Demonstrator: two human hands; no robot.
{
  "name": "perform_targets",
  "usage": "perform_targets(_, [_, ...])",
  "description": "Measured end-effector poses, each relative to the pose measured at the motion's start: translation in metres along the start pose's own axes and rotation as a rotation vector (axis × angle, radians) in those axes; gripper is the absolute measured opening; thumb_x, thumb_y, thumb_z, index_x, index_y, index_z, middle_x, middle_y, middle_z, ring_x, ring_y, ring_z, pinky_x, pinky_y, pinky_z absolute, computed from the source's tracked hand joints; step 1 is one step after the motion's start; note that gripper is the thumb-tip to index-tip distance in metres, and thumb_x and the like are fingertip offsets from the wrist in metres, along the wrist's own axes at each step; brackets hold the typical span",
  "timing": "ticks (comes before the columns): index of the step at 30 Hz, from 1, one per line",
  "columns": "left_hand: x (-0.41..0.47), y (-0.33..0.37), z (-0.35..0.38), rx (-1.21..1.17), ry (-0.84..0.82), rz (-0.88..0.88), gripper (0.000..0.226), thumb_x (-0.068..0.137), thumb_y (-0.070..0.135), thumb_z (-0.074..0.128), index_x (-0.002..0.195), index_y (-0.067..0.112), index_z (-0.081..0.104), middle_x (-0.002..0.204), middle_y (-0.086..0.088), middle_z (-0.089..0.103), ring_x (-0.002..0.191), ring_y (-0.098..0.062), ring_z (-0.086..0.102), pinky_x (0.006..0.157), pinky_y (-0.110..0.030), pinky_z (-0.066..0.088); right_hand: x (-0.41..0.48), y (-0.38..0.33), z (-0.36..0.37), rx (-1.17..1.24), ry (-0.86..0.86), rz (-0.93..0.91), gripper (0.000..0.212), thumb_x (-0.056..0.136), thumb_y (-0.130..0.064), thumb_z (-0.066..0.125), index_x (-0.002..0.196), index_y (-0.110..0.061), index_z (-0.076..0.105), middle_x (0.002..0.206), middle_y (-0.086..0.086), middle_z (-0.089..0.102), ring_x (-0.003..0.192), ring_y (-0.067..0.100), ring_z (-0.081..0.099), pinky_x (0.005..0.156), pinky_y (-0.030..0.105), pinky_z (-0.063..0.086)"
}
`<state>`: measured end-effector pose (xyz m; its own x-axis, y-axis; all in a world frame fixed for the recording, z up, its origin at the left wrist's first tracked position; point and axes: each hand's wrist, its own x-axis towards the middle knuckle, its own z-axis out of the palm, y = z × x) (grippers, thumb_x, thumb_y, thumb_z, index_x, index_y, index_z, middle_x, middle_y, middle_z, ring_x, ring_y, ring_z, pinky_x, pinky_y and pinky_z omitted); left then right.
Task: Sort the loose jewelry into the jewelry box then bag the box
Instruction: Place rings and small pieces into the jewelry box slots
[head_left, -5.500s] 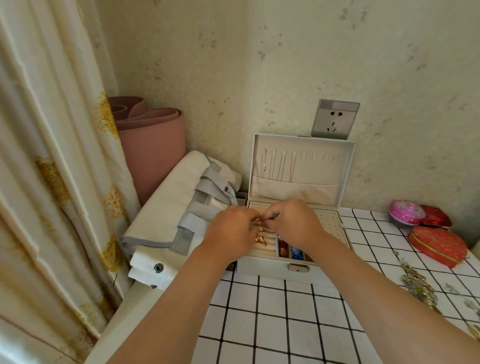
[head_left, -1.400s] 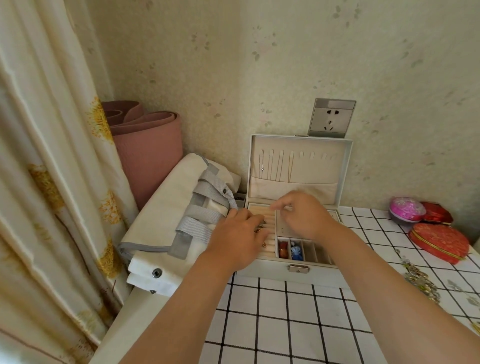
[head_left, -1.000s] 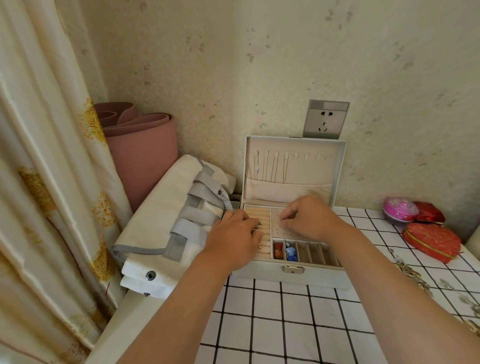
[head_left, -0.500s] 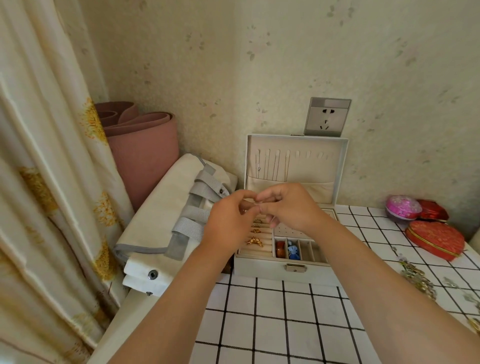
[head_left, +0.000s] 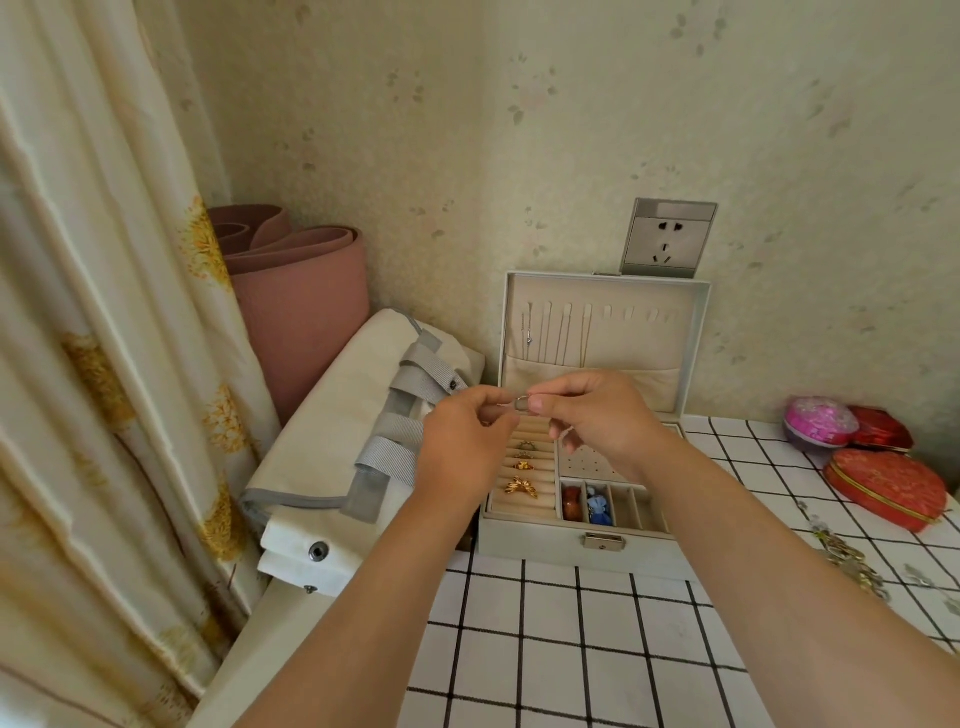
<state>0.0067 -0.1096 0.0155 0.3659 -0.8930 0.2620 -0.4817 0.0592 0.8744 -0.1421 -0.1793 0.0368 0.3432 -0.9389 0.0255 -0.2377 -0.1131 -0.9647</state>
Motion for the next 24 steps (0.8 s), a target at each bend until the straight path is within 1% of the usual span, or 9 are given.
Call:
perform_targets(2, [-0.002,-0.004,0.002,0.263,-0.054,0.077,0.028,0.094,0.024,0.063,0.121,0.033,0.065,0.100,0.017,0.067,0.090,-0.001,0.061,0.081,-0.026,0.053,0.007,0.009,-0.001,-0.187,0.112,-0.062,0.010,0.085,-0.017,0.078,0.094,-0.019,0.079,0.075,-0.007,0.074,0.063,0.006,0.064,0.062,0.026,0.056])
perform_targets(4, [-0.003,-0.007,0.005,0.440,-0.108,0.142,0.032,0.096,0.025,0.059,0.127,0.032,0.062,0.113,0.014,0.066,0.103,-0.008,0.060,0.087,-0.033,0.053,0.012,0.018,-0.001,-0.349,0.163,-0.133,0.011,0.084,-0.019,0.078,0.095,-0.021,0.079,0.090,-0.011,0.075,0.081,0.000,0.066,0.082,0.022,0.053])
perform_targets(5, [-0.004,-0.008,0.007,0.494,-0.126,0.166,0.032,0.097,0.026,0.057,0.128,0.030,0.062,0.117,0.010,0.066,0.109,-0.010,0.058,0.090,-0.034,0.052,0.012,0.022,0.000,-0.404,0.157,-0.157,0.012,0.085,-0.018,0.078,0.096,-0.022,0.079,0.096,-0.010,0.074,0.086,-0.002,0.065,0.086,0.020,0.050])
perform_targets(8, [-0.004,-0.011,0.013,0.588,-0.154,0.196,0.028,0.098,0.025,0.055,0.124,0.026,0.065,0.121,0.002,0.063,0.115,-0.017,0.055,0.091,-0.037,0.051,0.011,0.030,0.008,-0.551,0.119,-0.174,0.012,0.089,-0.017,0.072,0.096,-0.023,0.079,0.097,-0.010,0.075,0.087,0.002,0.065,0.085,0.020,0.048])
perform_targets(11, [-0.001,-0.014,0.014,0.630,-0.161,0.200,0.028,0.099,0.023,0.052,0.124,0.025,0.065,0.120,0.000,0.062,0.115,-0.018,0.052,0.089,-0.034,0.050,0.013,0.035,0.016,-0.708,0.097,-0.223,0.015,0.092,-0.018,0.067,0.096,-0.026,0.080,0.093,-0.007,0.076,0.084,0.011,0.068,0.081,0.030,0.055])
perform_targets(15, [-0.001,-0.017,0.015,0.669,-0.187,0.233,0.032,0.099,0.024,0.049,0.128,0.025,0.063,0.119,0.001,0.062,0.115,-0.019,0.050,0.088,-0.035,0.049,0.012,0.040,0.020,-0.838,0.120,-0.310,0.015,0.092,-0.022,0.067,0.094,-0.030,0.080,0.089,-0.008,0.075,0.081,0.012,0.067,0.072,0.029,0.054])
perform_targets(19, [-0.002,-0.020,0.015,0.655,-0.198,0.246,0.034,0.099,0.025,0.050,0.131,0.020,0.060,0.125,0.000,0.059,0.117,-0.019,0.049,0.093,-0.037,0.048,0.011,0.042,0.019,-0.842,0.090,-0.328,0.016,0.093,-0.023,0.066,0.098,-0.031,0.079,0.095,-0.010,0.073,0.086,0.011,0.065,0.071,0.028,0.051])
perform_targets(22, [-0.002,-0.022,0.014,0.677,-0.216,0.255,0.035,0.099,0.029,0.048,0.132,0.019,0.057,0.126,0.001,0.057,0.118,-0.019,0.047,0.095,-0.036,0.047,0.012,0.042,0.016,-0.849,0.004,-0.309,0.025,0.094,-0.014,0.060,0.104,-0.029,0.077,0.105,-0.008,0.068,0.094,0.013,0.063,0.076,0.029,0.051])
perform_targets(24, [-0.003,-0.022,0.015,0.697,-0.239,0.265,0.037,0.099,0.035,0.047,0.133,0.021,0.055,0.125,0.002,0.057,0.116,-0.019,0.046,0.095,-0.037,0.046,0.012,0.040,0.013,-0.799,0.006,-0.292,0.028,0.094,-0.012,0.056,0.106,-0.027,0.076,0.108,-0.008,0.067,0.097,0.012,0.062,0.080,0.029,0.050])
